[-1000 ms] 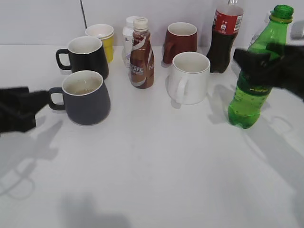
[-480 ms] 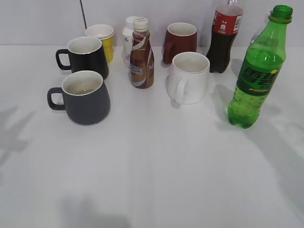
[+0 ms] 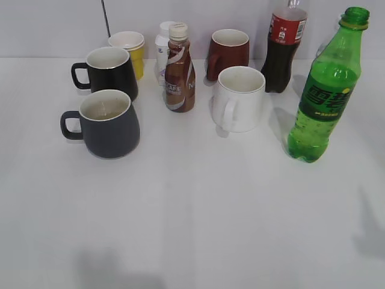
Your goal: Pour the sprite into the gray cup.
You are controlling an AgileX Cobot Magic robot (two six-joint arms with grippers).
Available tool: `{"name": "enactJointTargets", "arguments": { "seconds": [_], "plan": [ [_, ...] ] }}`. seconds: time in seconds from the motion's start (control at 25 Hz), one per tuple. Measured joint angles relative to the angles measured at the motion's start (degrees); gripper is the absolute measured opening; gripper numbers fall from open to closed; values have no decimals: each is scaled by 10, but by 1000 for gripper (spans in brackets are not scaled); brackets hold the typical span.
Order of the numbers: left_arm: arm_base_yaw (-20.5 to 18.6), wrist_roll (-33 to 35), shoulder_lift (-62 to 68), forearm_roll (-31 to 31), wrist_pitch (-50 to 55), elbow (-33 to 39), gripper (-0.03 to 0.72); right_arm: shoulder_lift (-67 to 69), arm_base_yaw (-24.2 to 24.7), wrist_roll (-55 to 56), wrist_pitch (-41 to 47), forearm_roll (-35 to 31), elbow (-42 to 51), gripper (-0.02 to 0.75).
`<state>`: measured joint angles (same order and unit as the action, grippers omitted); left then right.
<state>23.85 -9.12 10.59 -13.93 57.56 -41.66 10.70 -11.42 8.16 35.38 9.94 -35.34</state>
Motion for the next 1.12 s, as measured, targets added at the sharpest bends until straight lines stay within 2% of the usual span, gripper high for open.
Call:
{"name": "enactJointTargets", "arguments": {
  "seconds": [0.04, 0.12, 0.2, 0.28, 0.44, 0.6, 0.84, 1.12],
  "plan": [
    [0, 0, -13, -1, 26, 0, 372, -5, 0, -60, 53, -73, 1, 594],
    [0, 0, -39, -4, 71, 0, 372, -12, 0, -137, 183, -150, 1, 594],
    [0, 0, -68, -11, 100, 7, 366, -17, 0, -160, 285, -179, 1, 594],
    [0, 0, -101, -12, 110, 26, 363, -30, 0, -163, 325, -184, 1, 594],
    [0, 3, -111, 14, 117, 89, 361, -74, 0, -158, 337, -181, 19, 593],
    [0, 8, -111, 33, 53, 114, 361, -110, 0, -155, 342, -165, 37, 593],
    [0, 11, -111, 36, 39, 118, 359, -111, 0, -132, 258, -115, 67, 592],
    [0, 11, -111, 35, 36, 118, 359, -112, 0, -99, 246, -93, 68, 592]
  ]
}}
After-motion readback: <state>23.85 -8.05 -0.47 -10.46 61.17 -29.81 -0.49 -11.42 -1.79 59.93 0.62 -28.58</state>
